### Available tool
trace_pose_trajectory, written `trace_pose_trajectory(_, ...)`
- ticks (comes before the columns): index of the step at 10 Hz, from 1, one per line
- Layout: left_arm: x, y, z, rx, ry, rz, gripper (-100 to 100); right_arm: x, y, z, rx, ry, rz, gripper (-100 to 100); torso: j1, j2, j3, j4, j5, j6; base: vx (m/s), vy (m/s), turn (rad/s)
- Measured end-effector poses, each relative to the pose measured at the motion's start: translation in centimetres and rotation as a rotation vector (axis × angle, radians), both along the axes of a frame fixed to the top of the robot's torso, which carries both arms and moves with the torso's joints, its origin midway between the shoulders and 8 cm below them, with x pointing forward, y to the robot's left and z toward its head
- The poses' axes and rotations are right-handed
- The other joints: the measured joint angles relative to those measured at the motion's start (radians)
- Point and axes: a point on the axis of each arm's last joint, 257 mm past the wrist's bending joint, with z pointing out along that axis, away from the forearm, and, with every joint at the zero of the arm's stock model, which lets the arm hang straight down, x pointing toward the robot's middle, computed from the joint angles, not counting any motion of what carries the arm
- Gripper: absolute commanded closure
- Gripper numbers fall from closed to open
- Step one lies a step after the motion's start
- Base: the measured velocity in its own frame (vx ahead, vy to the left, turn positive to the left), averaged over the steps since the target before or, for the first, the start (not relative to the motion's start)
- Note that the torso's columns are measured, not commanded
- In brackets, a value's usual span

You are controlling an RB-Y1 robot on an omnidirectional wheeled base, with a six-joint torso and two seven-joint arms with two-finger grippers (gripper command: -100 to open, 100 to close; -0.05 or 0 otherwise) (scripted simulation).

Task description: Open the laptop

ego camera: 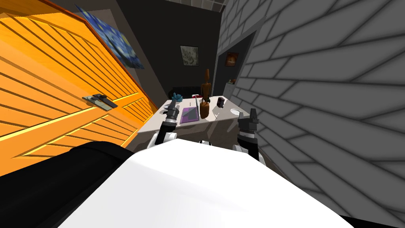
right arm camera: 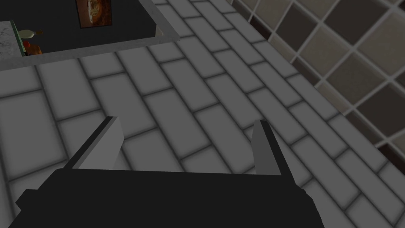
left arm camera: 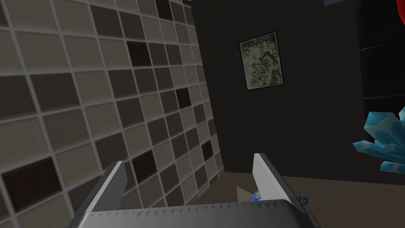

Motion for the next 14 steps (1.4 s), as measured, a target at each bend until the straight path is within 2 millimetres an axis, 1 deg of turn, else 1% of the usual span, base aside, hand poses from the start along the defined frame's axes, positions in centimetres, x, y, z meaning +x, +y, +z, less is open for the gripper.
trace_pose_trajectory(6,1.3,2.1,-2.6,0.016,0.117,0.072,-100,0.0,0.0,0.0,0.000,0.000,0.000,0,0.001,0.000,0.000,0.000,0.000,0.000,0.045,-0.094,0.007)
trace_pose_trajectory(8,1.8,3.3,-3.7,0.015,0.163,0.105,-100,0.0,0.0,0.0,0.000,0.000,0.000,0,-0.001,0.001,0.000,0.000,0.000,0.000,0.041,-0.098,0.008)
trace_pose_trajectory(11,2.0,4.1,-4.9,0.016,0.214,0.137,-100,0.0,0.0,0.0,0.000,0.000,0.000,0,0.001,0.001,0.001,0.000,0.000,0.000,0.036,-0.088,0.007)
trace_pose_trajectory(14,2.3,5.4,-6.6,0.031,0.282,0.176,-100,0.0,0.0,0.0,0.000,0.000,0.000,0,-0.001,0.000,0.000,0.000,0.000,0.000,0.046,-0.102,0.007)
